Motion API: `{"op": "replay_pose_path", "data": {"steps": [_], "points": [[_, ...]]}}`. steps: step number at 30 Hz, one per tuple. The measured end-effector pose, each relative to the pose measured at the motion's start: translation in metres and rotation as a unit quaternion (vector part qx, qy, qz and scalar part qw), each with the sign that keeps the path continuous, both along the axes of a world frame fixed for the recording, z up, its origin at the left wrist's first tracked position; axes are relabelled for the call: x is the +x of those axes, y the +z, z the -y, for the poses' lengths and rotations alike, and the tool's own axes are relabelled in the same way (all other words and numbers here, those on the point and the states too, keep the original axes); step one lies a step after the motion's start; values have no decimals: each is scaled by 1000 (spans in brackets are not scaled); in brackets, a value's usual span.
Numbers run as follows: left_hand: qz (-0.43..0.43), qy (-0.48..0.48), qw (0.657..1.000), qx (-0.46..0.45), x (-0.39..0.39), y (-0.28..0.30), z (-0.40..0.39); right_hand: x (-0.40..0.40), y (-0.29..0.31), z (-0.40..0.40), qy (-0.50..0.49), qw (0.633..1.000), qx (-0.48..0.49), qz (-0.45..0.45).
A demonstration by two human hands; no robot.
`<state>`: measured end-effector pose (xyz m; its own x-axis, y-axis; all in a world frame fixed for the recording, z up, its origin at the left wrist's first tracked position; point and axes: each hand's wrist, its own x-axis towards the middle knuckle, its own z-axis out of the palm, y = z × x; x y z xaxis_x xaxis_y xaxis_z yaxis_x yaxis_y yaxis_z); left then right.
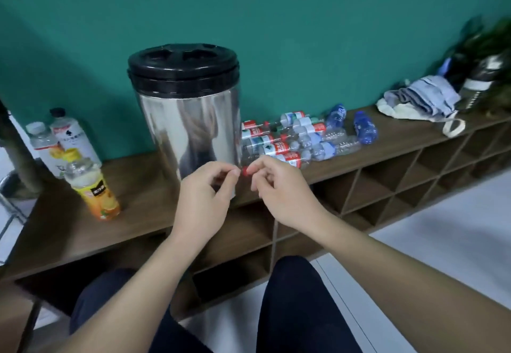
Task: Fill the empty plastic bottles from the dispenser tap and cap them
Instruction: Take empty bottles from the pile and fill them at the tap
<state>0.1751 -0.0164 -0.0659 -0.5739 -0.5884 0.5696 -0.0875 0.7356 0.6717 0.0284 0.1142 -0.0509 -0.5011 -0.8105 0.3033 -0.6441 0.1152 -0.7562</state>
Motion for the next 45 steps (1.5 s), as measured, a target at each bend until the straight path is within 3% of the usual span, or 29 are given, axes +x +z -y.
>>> {"op": "replay_pose_path", "data": {"steps": [7,13,19,31,39,45], "points": [[69,-62,995,48,-89,-27,-23,-80,-45,-33,-98,995,11,-12],[149,-6,988,38,-154,-44,0,-149,-94,-34,-149,985,81,-28],[255,24,967,-13,-197,-64,31,-201,-104,-7,-158,982,95,27],[301,33,948,-100,-208,-95,55,-216,-128,22,-137,987,71,43],[357,53,908,-211,-206,-102,54,-218,-130,15,-116,988,90,47],[314,48,936,-151,-184,-84,34,-209,-125,9,-112,988,88,51]]}}
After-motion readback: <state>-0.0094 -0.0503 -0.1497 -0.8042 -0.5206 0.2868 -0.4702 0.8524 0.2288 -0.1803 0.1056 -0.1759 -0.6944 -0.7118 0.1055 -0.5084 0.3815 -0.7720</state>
